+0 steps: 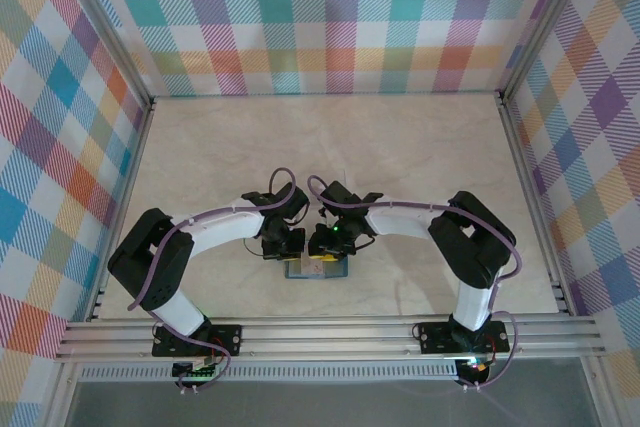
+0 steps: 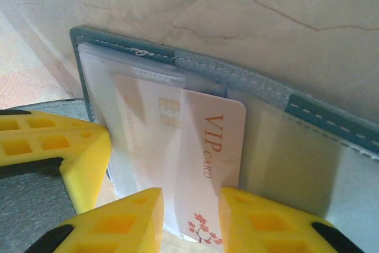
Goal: Take the credit cards out of the card holder
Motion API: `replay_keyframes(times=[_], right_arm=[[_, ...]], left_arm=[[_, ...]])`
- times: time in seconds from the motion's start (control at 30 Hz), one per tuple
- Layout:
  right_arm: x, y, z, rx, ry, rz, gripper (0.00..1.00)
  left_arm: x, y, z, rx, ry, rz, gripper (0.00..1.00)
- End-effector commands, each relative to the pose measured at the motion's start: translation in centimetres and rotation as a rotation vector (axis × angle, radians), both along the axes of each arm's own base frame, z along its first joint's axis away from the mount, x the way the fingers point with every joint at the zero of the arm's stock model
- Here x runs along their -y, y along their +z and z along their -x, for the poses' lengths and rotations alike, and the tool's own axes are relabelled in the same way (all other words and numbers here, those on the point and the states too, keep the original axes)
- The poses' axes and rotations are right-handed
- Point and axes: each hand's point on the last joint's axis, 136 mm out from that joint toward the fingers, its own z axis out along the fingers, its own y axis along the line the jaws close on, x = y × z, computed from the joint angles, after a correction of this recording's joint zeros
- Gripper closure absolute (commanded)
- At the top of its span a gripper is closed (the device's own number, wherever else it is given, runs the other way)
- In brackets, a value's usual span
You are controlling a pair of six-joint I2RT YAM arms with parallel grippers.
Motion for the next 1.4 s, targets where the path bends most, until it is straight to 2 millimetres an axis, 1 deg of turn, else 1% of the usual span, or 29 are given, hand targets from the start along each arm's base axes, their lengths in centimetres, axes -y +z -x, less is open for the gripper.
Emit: replay_keyframes(times=[0.0, 0.1, 0.17, 0.23, 0.4, 0.47, 0.53, 0.7, 0.83, 1.03, 1.3, 1.37], right_arm=[[0.3, 1.4, -0.1, 0.034, 0.001, -0.032, 0.67], [0.5, 1.6, -0.2, 0.044, -0.004, -0.041, 0.66], [0.7, 1.3, -0.1, 0.033, -0.006, -0.043, 0.66], [0.9, 1.0, -0.1, 0.022, -0.004, -0.039, 0.66], [1.1, 0.4, -0.2, 0.013, 0.007, -0.023, 0.66], [1.1, 0.1, -0.3, 0.014, 0.015, -0.009, 0.66], [1.1, -0.2, -0.3, 0.010, 0.021, -0.001, 0.66], [0.8, -0.7, -0.3, -0.001, 0.033, -0.008, 0.67], [0.3, -0.8, -0.1, -0.010, 0.048, -0.039, 0.69], [-0.9, 0.0, 0.0, -0.016, 0.058, -0.119, 0.72], [-1.5, 2.1, -0.1, 0.026, 0.051, -0.210, 0.78], [-1.5, 2.4, -0.1, 0.039, 0.038, -0.232, 0.81]], left_arm=[[-1.2, 0.7, 0.4, 0.002, -0.022, -0.062, 0.96], [-1.1, 1.9, 0.0, 0.026, -0.027, -0.058, 0.96], [-0.6, 2.5, 0.0, 0.028, -0.032, -0.033, 0.96], [0.0, 2.8, 0.0, 0.020, -0.044, -0.009, 0.96], [1.6, 2.7, 0.3, 0.004, -0.086, 0.012, 0.96], [2.0, 2.2, 0.3, -0.010, -0.097, 0.013, 0.99], [2.1, 1.7, 0.4, -0.024, -0.106, 0.000, 1.00], [0.8, 0.2, 0.6, -0.046, -0.136, -0.081, 1.00], [0.3, -0.9, 1.0, -0.070, -0.141, -0.108, 1.00], [0.0, -2.1, 1.6, -0.095, -0.135, -0.116, 1.00], [-0.1, -2.7, 1.8, -0.110, -0.135, -0.120, 1.00], [-0.2, -2.6, 1.8, -0.107, -0.132, -0.121, 1.00]])
